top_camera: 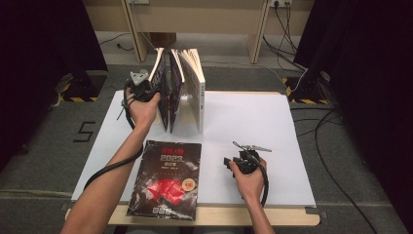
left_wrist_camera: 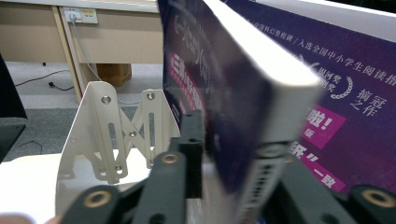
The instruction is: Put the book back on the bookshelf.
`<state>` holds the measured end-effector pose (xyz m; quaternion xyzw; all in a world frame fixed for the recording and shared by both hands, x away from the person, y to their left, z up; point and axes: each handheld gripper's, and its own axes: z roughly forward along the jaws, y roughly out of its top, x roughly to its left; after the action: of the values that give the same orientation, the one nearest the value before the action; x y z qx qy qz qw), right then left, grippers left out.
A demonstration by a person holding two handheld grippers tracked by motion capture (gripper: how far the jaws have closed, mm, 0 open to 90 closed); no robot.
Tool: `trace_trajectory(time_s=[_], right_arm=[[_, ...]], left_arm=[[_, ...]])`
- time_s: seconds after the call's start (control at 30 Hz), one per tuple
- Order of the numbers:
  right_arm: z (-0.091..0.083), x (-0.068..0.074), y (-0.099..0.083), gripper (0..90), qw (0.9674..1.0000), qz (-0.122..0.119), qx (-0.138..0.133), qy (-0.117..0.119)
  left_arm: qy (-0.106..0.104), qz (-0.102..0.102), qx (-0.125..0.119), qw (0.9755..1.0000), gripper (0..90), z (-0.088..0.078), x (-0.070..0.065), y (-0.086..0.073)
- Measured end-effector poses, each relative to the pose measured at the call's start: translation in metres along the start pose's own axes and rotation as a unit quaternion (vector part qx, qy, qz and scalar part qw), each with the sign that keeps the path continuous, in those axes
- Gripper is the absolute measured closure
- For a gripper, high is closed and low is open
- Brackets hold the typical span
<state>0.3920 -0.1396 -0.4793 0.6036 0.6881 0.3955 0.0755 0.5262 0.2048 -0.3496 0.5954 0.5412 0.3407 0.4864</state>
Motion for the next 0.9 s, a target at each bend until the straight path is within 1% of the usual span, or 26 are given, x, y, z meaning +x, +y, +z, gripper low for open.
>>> trace_trajectory(time_s=[0.03,0.13,0.23,0.27,0.4,0.47,0.5,0.53,0.57,0.63,0.67,0.7,0.73,0.77,0.87,0.9], right_arm=[[0.0,0.0,0.0,55.5,1.0,0.0,0.0,0.0],[0.0,0.0,-0.001,55.4,1.0,0.001,0.001,-0.001],[0.0,0.0,-0.001,55.2,1.0,0.001,0.001,-0.001],[0.0,0.0,-0.001,55.2,1.0,-0.002,-0.001,-0.001],[-0.001,0.001,0.0,55.2,1.0,-0.001,-0.001,0.0],[-0.002,0.002,0.0,55.2,1.0,-0.003,-0.005,-0.002],[-0.005,0.006,0.003,55.2,0.9998,-0.012,-0.014,-0.004],[-0.007,0.009,0.005,55.2,0.9997,-0.017,-0.018,-0.002],[-0.009,0.012,0.008,55.2,0.9996,-0.018,-0.021,0.0],[-0.013,0.019,0.014,55.2,0.999,-0.029,-0.035,0.002],[-0.013,0.019,0.014,55.2,0.999,-0.029,-0.035,0.002],[-0.016,0.025,0.019,55.2,0.9985,-0.033,-0.043,0.007],[-0.019,0.036,0.03,55.2,0.9974,-0.045,-0.055,0.015],[-0.022,0.05,0.046,55.2,0.9956,-0.057,-0.071,0.02],[-0.025,0.073,0.073,55.2,0.992,-0.074,-0.097,0.032],[-0.026,0.083,0.084,55.2,0.99,-0.082,-0.109,0.036]], left_arm=[[-0.002,0.002,0.0,1.0,71.6,0.0,0.0,0.0],[-0.003,0.008,0.0,1.0,68.5,-0.002,-0.001,-0.001],[-0.004,0.003,-0.002,1.0,62.2,-0.004,-0.002,-0.001],[-0.003,0.005,-0.003,1.0,60.8,-0.004,-0.003,-0.001],[-0.01,0.012,0.001,0.9999,58.7,-0.007,-0.004,0.0],[-0.012,0.015,0.003,0.9998,59.8,-0.007,-0.003,0.0],[-0.014,0.022,0.004,0.9997,65.1,-0.008,-0.002,0.001],[-0.016,0.023,0.006,0.9996,67.7,-0.009,-0.002,0.001],[-0.018,0.023,0.006,0.9996,70.1,-0.009,-0.001,0.001],[-0.017,0.025,0.009,0.9995,73.4,-0.011,0.001,0.001],[-0.017,0.025,0.009,0.9995,74.6,-0.011,0.001,0.001],[-0.019,0.022,0.01,0.9995,74.6,-0.012,0.002,0.001],[-0.021,0.022,0.012,0.9995,75.6,-0.012,0.003,0.001],[-0.028,0.015,0.014,0.9994,75.7,-0.013,0.003,0.0],[-0.031,0.014,0.016,0.9993,75.6,-0.014,0.003,0.0],[-0.032,0.014,0.017,0.9993,75.5,-0.014,0.004,0.0]])
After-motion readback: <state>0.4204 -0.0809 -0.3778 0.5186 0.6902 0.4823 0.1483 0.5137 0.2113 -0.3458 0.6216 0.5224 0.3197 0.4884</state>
